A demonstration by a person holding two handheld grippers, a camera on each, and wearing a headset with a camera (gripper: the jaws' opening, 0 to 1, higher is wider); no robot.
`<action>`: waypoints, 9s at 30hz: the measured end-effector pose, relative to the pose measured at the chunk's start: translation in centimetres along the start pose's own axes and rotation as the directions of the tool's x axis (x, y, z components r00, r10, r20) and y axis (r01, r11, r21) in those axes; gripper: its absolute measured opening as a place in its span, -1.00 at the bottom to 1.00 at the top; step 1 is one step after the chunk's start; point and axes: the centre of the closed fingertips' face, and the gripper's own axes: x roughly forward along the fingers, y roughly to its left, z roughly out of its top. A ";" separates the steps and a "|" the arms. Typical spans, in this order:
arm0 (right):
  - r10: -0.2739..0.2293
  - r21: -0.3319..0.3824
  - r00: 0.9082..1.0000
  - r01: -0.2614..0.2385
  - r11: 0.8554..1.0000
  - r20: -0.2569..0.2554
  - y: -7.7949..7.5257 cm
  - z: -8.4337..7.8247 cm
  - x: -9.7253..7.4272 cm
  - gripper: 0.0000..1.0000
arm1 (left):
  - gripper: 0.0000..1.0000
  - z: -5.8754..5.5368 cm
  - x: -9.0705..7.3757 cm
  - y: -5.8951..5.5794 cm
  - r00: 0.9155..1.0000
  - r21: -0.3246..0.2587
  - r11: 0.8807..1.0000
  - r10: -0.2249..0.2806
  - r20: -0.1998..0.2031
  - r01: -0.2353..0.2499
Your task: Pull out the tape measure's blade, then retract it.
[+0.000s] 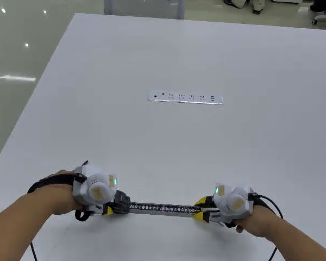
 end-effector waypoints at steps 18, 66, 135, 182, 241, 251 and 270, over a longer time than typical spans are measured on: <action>-0.008 0.009 1.000 0.008 1.000 -0.006 -0.3 -0.7 -1.3 -0.73 | -0.35 0.0 0.0 0.0 1.000 -0.002 1.000 -0.002 0.000 0.002; -0.021 0.027 0.999 0.022 0.999 -0.037 -1.2 -3.2 -3.2 -0.73 | -0.35 0.0 -0.1 -0.1 1.000 -0.004 1.000 0.003 0.003 -0.003; -0.572 0.474 0.797 0.434 0.766 0.194 3.7 -3.4 -14.3 1.00 | 1.00 -6.9 -10.3 -3.7 0.730 -0.754 0.638 0.589 0.348 -0.155; -0.517 0.399 0.849 0.439 0.805 0.109 4.5 -4.6 -15.1 0.98 | 1.00 -5.2 -10.5 -3.4 0.731 -0.702 0.701 0.544 0.411 -0.127; -0.460 0.298 0.885 0.421 0.857 0.074 4.6 -4.4 -15.3 0.96 | 1.00 -5.1 -10.6 -3.0 0.740 -0.705 0.694 0.549 0.389 -0.144; -0.462 0.300 0.884 0.422 0.856 0.075 4.6 -4.4 -15.3 0.95 | 1.00 -4.9 -10.5 -3.0 0.739 -0.706 0.695 0.548 0.392 -0.141; -0.382 0.187 0.923 0.369 0.910 0.037 4.5 -3.2 -15.7 0.87 | 1.00 -3.9 -10.4 -2.6 0.739 -0.771 0.618 0.589 0.326 -0.152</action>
